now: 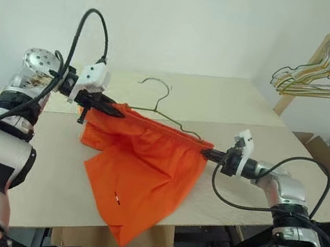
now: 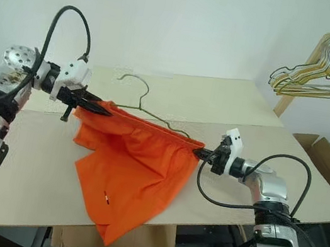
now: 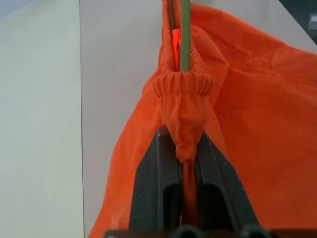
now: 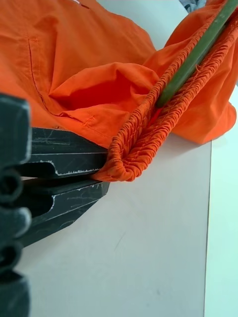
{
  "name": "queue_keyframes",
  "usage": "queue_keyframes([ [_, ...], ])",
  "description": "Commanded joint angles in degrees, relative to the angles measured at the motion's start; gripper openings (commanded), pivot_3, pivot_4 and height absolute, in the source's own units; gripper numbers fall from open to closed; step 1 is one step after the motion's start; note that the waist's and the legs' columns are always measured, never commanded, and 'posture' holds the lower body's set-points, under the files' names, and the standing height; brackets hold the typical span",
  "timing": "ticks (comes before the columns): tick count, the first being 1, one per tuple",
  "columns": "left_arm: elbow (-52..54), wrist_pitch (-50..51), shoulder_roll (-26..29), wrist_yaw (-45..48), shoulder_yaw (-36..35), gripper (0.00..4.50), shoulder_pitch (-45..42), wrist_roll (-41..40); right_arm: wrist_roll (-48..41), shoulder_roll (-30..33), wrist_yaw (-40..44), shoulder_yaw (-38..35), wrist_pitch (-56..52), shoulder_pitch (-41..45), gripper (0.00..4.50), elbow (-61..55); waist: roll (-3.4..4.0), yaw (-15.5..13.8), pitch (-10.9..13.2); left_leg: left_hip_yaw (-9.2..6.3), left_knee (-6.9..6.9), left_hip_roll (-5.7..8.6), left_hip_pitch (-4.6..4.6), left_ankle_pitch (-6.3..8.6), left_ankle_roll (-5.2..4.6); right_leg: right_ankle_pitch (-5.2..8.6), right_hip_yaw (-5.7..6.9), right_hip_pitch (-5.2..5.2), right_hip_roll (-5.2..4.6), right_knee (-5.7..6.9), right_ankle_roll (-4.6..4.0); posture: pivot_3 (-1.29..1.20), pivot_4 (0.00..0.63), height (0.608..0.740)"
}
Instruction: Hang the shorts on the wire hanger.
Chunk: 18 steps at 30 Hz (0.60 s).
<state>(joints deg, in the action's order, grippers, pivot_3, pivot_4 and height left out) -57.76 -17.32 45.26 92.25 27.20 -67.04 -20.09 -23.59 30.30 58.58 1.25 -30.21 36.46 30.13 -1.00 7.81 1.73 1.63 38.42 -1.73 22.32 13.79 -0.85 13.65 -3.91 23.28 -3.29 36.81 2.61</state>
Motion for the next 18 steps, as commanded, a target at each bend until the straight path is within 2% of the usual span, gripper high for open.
queue_keyframes([
  [1, -1.91, -2.47, 4.37, 0.25, -0.39, 0.00, -1.13, 0.61, 3.27, 4.15, -0.61, -1.78, 2.28, 0.57, 0.03, 3.12, 0.00, -0.51, 0.00, 0.03, 0.00, 0.00, 0.00, 0.00, 0.00, 0.00, 0.00, 0.00, 0.00, 0.00, 0.00, -0.03, 0.000, 0.740],
  [11, -8.90, -10.44, 1.15, -2.69, -4.62, 0.00, -2.75, 12.85, 8.72, 10.88, 5.67, 3.35, 9.54, 2.84, 0.03, -7.67, 0.02, -1.49, 0.01, 0.23, 0.01, 0.01, 0.07, 0.00, 0.00, 0.01, 0.00, 0.09, 0.00, -0.03, -0.01, -0.04, 0.000, 0.740],
  [18, -9.33, -10.77, -2.61, -3.64, -10.93, 0.00, -1.84, 13.71, 13.06, 12.21, 7.53, 7.56, 11.30, 9.70, 0.03, -14.34, 0.02, -1.68, 0.01, 0.28, 0.01, -0.01, 0.14, 0.00, 0.00, 0.01, -0.01, 0.22, 0.00, 0.03, -0.03, -0.05, 0.000, 0.740],
])
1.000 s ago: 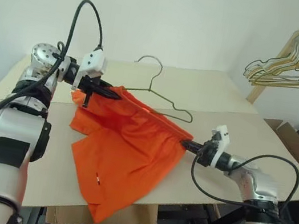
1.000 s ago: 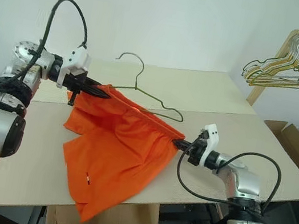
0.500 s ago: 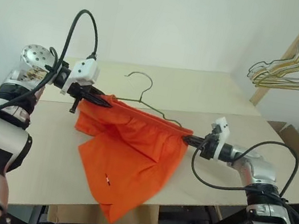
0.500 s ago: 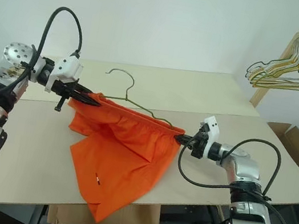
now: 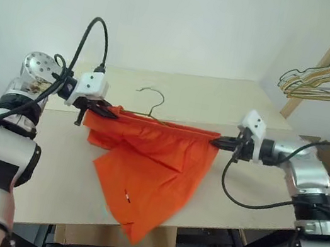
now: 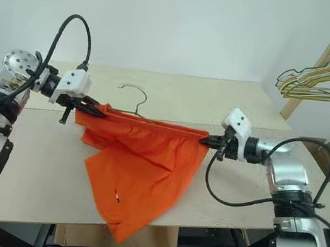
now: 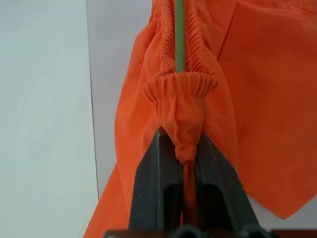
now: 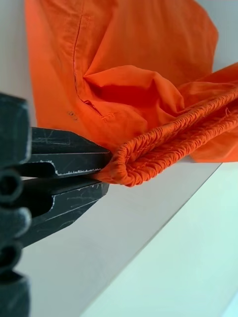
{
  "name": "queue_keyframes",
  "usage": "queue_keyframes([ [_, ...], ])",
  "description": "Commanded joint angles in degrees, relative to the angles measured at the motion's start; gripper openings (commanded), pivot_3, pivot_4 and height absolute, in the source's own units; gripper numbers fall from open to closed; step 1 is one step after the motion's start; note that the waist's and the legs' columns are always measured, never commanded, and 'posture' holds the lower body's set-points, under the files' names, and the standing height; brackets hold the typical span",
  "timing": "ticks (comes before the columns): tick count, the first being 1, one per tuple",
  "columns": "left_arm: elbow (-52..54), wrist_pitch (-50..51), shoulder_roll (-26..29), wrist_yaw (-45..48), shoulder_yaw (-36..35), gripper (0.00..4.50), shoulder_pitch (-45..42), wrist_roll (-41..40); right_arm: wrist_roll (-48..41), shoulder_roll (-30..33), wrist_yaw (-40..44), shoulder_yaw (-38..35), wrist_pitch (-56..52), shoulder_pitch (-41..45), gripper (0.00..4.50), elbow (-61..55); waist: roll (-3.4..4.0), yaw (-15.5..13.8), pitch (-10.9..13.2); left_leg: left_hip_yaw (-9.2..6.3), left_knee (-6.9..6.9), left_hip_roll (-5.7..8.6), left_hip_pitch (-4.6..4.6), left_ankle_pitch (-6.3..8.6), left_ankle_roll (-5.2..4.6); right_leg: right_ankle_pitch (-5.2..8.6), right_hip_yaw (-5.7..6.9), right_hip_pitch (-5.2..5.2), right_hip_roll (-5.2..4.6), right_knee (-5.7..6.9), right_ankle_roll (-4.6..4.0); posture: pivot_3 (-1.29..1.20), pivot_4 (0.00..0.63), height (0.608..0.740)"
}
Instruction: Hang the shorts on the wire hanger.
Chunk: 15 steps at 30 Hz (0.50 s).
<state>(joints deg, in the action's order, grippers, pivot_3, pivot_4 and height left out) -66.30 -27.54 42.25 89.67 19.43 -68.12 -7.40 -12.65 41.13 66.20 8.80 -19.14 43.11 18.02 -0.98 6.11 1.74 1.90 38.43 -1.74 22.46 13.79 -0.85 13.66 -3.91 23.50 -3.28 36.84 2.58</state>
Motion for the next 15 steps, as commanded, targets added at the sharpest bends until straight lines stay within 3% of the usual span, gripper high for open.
queue_keyframes([
  [1, -0.73, -0.73, -0.14, -1.83, -4.02, 0.00, -0.45, 1.20, 2.55, 1.10, 0.14, 0.50, 0.22, 4.25, 0.03, -3.14, 0.00, 0.01, 0.00, 0.01, 0.00, 0.00, 0.02, 0.00, 0.00, -0.01, 0.00, 0.02, 0.00, 0.00, -0.01, -0.05, 0.000, 0.740],
  [7, 0.24, -1.98, -2.29, -5.89, -6.99, 0.00, 1.40, 3.18, 5.76, -0.19, 0.13, 3.72, -1.47, 9.86, 0.03, -6.39, 0.01, -0.35, -0.01, -0.01, 0.32, -0.02, 0.66, 0.00, 0.00, -0.05, -0.02, 0.72, 0.01, 0.29, -0.08, -0.05, 0.000, 0.740],
  [15, 1.04, -1.45, -2.95, -9.14, -7.96, 0.00, 3.24, 7.28, 7.85, -2.05, -0.72, 3.68, 3.29, 10.94, 0.03, -9.29, 0.01, -0.76, -0.01, 0.01, 0.37, 0.00, 0.79, 0.00, -0.01, -0.06, 0.01, 0.76, -0.01, 0.25, -0.09, -0.03, 0.000, 0.740],
])
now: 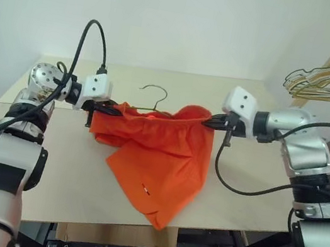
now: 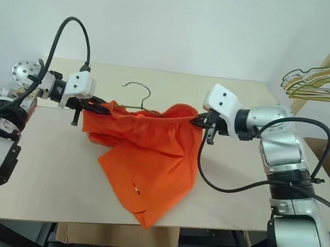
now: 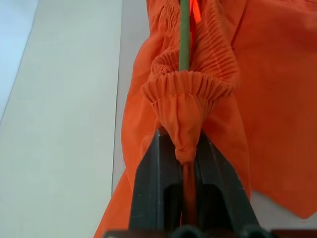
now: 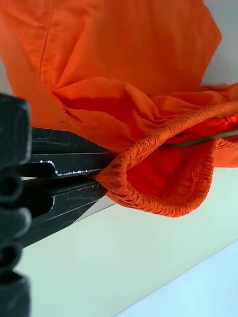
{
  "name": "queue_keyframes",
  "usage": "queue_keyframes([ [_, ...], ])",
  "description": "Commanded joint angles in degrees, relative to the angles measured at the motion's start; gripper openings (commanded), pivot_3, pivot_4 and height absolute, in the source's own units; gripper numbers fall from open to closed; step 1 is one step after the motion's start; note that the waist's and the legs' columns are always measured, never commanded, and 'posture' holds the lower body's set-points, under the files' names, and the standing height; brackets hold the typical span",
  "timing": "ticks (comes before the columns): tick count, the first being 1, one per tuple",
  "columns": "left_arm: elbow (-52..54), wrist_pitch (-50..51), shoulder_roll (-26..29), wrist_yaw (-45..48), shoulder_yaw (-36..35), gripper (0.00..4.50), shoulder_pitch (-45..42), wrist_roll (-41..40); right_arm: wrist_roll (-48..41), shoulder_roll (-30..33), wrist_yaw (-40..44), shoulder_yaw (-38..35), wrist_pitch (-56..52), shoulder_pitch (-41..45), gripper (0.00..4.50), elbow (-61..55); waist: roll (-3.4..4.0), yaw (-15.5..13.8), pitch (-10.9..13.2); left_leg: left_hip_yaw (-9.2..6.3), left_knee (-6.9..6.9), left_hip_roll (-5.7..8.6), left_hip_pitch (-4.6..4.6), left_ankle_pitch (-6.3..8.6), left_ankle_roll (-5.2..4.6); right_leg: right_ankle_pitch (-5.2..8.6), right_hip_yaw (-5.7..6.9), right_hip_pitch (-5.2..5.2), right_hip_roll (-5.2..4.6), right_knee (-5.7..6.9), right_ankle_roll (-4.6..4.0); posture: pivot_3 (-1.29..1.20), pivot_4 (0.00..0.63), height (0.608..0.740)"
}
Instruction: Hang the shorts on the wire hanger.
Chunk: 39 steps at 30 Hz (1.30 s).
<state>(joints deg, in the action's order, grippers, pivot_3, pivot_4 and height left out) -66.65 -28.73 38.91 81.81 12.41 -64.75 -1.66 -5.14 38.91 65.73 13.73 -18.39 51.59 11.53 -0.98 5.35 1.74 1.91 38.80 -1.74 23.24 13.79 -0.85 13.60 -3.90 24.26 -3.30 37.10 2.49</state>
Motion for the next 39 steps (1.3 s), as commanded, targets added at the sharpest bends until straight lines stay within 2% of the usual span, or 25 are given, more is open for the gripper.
queue_keyframes([
  [1, 1.45, -0.75, 0.35, -1.74, -1.11, 0.00, 0.21, 1.87, 0.77, 0.44, 0.12, -1.07, 3.12, 2.50, 0.03, -3.22, 0.00, -0.03, 0.00, 0.00, 0.00, 0.01, 0.00, 0.00, 0.00, 0.00, 0.00, 0.00, 0.00, 0.00, 0.00, -0.03, 0.000, 0.740],
  [5, 2.21, -0.81, -1.30, -5.33, -3.77, 0.00, 0.76, 0.84, 0.52, -0.27, 0.51, -1.02, 1.56, 2.55, 0.03, -6.45, 0.00, -0.03, 0.00, -0.01, 0.00, -0.01, -0.01, 0.00, 0.00, 0.00, 0.01, 0.00, 0.00, 0.00, 0.00, -0.04, 0.000, 0.740],
  [11, 6.01, 4.88, -4.32, 0.07, -10.50, 0.00, 1.14, -6.56, 3.22, -2.60, -2.33, 0.51, 0.78, 2.64, 0.03, -7.88, 0.00, 0.14, 0.00, -0.01, 0.01, -0.01, 0.00, 0.00, 0.00, 0.00, 0.03, 0.00, 0.00, 0.01, -0.01, -0.05, 0.000, 0.740],
  [16, 7.30, 4.21, -3.05, 2.31, -9.47, 0.00, 3.26, -4.55, 8.28, -4.61, -9.25, 0.77, 2.29, 4.15, 0.03, -3.36, 0.01, 0.44, -0.01, -0.01, -0.02, -0.01, -0.07, 0.00, 0.00, -0.02, 0.02, -0.02, 0.01, 0.04, -0.03, -0.05, 0.000, 0.740],
  [25, 6.82, 1.84, -2.47, 0.77, -8.29, 0.00, 4.64, -0.85, 8.72, -2.51, -7.96, 0.35, 7.52, 2.14, 0.03, -3.50, 0.01, 0.12, -0.01, -0.01, -0.01, 0.00, -0.02, 0.00, 0.00, -0.03, 0.04, -0.03, -0.01, 0.00, -0.04, -0.05, 0.000, 0.740],
  [28, 6.85, 3.58, -3.67, -0.42, -9.70, 0.00, 3.59, -2.10, 7.66, -2.22, -6.36, 0.58, 9.05, 0.40, 0.83, -5.71, 0.01, 0.19, -0.01, -0.01, 0.00, -0.01, -0.03, 0.00, 0.00, -0.03, 0.04, -0.03, -0.01, 0.01, -0.04, -0.05, 0.000, 0.740],
  [32, 6.77, 4.02, -4.57, -0.02, -10.94, 0.00, 3.12, -3.19, 8.59, -1.80, -4.83, 1.69, 11.30, -0.83, 2.21, -6.19, 0.01, 0.29, -0.01, -0.02, 0.00, 0.00, -0.05, 0.00, 0.00, -0.03, 0.04, -0.03, 0.00, 0.02, -0.04, -0.06, 0.000, 0.740],
  [37, 7.80, 5.51, -4.58, 3.41, -11.44, 0.00, 3.11, -4.56, 13.32, -3.50, -10.05, 2.53, 13.30, 0.61, 4.00, -0.67, 0.01, 0.66, -0.01, -0.02, 0.00, -0.02, -0.07, 0.00, 0.00, -0.03, 0.04, -0.03, 0.02, 0.03, -0.05, -0.05, 0.000, 0.740],
  [39, 8.38, 6.20, -4.37, 5.31, -11.54, 0.00, 3.61, -5.08, 13.53, -3.48, -10.20, 2.20, 14.06, 0.72, 4.00, 0.39, 0.01, 0.58, -0.01, -0.02, 0.00, -0.01, -0.08, 0.00, 0.00, -0.03, 0.04, -0.04, 0.01, 0.03, -0.05, -0.05, 0.000, 0.740],
])
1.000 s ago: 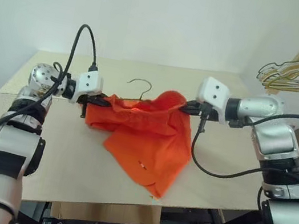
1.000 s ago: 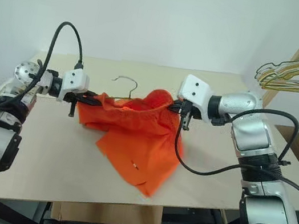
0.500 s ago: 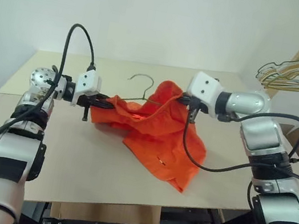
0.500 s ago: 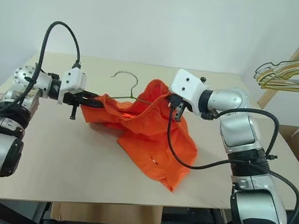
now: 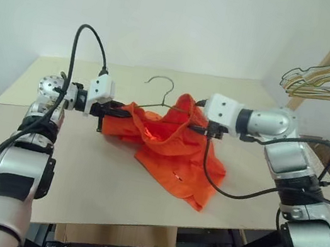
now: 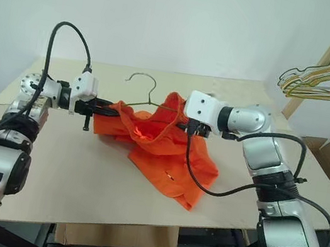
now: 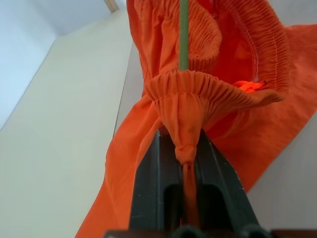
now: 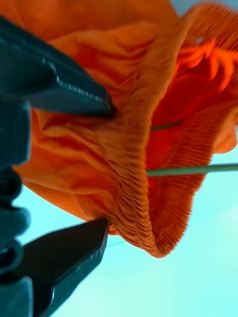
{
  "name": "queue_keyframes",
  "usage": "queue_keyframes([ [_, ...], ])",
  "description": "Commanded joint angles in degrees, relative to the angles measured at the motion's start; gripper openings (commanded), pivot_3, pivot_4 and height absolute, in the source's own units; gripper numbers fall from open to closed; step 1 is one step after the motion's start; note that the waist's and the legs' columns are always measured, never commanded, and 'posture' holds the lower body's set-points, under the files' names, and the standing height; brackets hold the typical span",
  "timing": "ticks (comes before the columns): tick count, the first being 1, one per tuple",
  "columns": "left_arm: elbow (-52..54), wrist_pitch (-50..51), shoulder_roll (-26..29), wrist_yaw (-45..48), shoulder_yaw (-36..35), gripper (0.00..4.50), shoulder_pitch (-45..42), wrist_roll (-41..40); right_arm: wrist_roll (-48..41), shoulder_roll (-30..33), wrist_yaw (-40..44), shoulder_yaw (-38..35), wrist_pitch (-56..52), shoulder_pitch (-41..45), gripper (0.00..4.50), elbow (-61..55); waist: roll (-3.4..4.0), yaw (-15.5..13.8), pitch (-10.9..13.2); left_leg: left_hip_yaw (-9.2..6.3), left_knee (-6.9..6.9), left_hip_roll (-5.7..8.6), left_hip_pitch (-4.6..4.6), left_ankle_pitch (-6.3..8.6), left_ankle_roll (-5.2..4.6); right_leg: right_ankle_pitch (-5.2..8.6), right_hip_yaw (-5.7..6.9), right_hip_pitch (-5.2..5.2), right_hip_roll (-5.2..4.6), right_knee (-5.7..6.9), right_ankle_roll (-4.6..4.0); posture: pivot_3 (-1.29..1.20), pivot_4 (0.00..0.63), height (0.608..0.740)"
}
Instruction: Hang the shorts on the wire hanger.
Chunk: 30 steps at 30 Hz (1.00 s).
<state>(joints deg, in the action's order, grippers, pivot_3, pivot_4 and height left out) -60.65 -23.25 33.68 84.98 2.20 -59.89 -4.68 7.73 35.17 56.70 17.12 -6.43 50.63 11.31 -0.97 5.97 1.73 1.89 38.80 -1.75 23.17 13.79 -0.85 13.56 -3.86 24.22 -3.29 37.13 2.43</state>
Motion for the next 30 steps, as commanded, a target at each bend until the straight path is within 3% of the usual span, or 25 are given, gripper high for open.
queue_keyframes([
  [1, 2.65, 1.05, 0.95, 2.83, -1.39, 0.00, -1.01, -2.22, 0.53, 0.27, -0.92, -1.32, 2.22, 1.77, 4.00, 1.02, 0.00, -0.04, 0.00, 0.00, 0.00, 0.01, 0.01, 0.00, 0.00, 0.00, 0.00, 0.01, -0.01, -0.01, 0.00, -0.05, 0.000, 0.740],
  [12, 1.69, -0.34, 0.88, 3.49, -1.49, 0.00, -1.07, -1.35, -12.07, 2.27, 15.12, -3.78, -5.36, 1.75, 4.00, -0.68, 0.00, -0.09, 0.00, -0.02, 0.01, 0.00, 0.00, 0.00, 0.00, 0.00, 0.00, -0.03, -0.01, -0.01, 0.00, -0.05, 0.000, 0.740],
  [22, 1.97, 1.64, 0.10, 7.49, -1.69, 0.00, -1.79, -2.86, -12.38, 1.14, 15.72, -3.42, -9.24, 3.25, 4.00, 3.09, 0.00, -0.08, 0.00, -0.02, 0.01, 0.00, 0.00, 0.00, 0.00, 0.00, 0.01, -0.02, 0.00, 0.00, 0.00, -0.06, 0.000, 0.740],
  [25, 2.49, 2.13, 0.26, 7.52, -0.96, 0.00, -1.73, -3.58, -12.49, 1.10, 16.52, -3.14, -10.11, 3.77, 3.48, 4.33, 0.00, -0.06, 0.00, -0.02, 0.01, -0.01, 0.00, 0.00, 0.00, 0.00, 0.01, -0.01, 0.00, 0.00, 0.00, -0.06, 0.000, 0.740],
  [30, 2.68, 2.85, 0.39, 7.52, -0.50, 0.00, -1.77, -4.76, -13.82, 1.06, 18.16, -3.67, -12.14, 4.02, 1.90, 4.44, 0.00, -0.09, 0.00, -0.02, 0.01, -0.01, 0.01, 0.00, 0.00, 0.00, 0.01, -0.01, 0.00, 0.00, 0.00, -0.06, 0.000, 0.740],
])
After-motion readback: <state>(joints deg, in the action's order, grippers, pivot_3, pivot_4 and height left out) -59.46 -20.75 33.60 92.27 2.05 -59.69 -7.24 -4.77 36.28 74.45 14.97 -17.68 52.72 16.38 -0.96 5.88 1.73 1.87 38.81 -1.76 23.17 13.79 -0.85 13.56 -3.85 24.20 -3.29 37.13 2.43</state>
